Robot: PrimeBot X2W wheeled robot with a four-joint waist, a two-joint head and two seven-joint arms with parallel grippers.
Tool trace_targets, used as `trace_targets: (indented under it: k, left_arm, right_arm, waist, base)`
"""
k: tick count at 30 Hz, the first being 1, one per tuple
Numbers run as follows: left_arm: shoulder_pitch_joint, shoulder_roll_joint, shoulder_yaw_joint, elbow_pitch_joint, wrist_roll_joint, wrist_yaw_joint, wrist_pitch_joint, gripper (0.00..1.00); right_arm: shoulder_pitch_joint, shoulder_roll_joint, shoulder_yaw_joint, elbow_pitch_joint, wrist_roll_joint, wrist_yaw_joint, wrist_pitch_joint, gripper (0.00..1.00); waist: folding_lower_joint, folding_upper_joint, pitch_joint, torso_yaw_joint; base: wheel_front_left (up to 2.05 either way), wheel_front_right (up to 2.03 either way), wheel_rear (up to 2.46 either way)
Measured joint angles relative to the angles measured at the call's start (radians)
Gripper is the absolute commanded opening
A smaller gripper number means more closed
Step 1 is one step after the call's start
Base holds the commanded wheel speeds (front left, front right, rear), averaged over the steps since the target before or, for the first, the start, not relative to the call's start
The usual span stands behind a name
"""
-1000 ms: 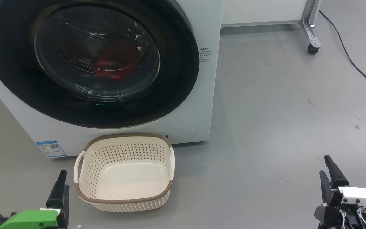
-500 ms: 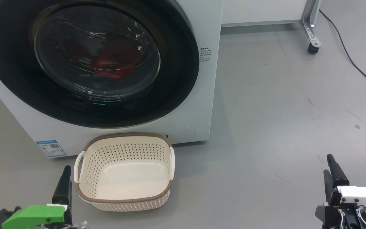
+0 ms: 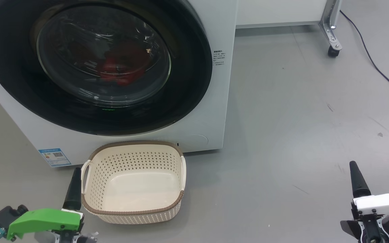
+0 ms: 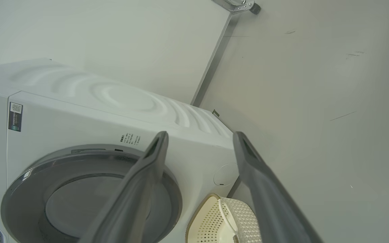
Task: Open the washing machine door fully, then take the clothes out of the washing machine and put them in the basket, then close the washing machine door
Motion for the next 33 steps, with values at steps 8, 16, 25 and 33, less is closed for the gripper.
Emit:
trace_targets:
  k: [8,16,25,33]
  left_arm:
    - [-0.024,0.023,-0.031,0.002,0.167,0.01,-0.02,1.0]
    - [-0.029,0.027,-0.061,-0.003,0.329,0.038,-0.054,1.0]
    - [-0.03,0.027,-0.106,-0.009,0.489,0.065,-0.081,1.0]
    - [-0.03,0.027,-0.137,-0.008,0.61,0.088,-0.108,1.0]
  right_arm:
    - [-0.007,-0.032,0.044,0.002,-0.159,-0.02,-0.023,1.0]
    - [-0.022,-0.052,0.089,-0.002,-0.337,-0.054,-0.051,1.0]
    - [-0.022,-0.055,0.137,-0.009,-0.489,-0.089,-0.081,1.0]
    - [-0.022,-0.051,0.163,-0.009,-0.6,-0.108,-0.104,1.0]
  waist:
    - [0.0,0.0,0.0,0.001]
    - [0.0,0.0,-0.001,0.002]
    - [0.0,0.0,-0.003,0.005]
    - [0.0,0.0,-0.004,0.006]
  base:
    - [0.0,0.0,0.0]
    - [0.0,0.0,0.0]
    - [0.0,0.0,0.0]
    - [0.0,0.0,0.0]
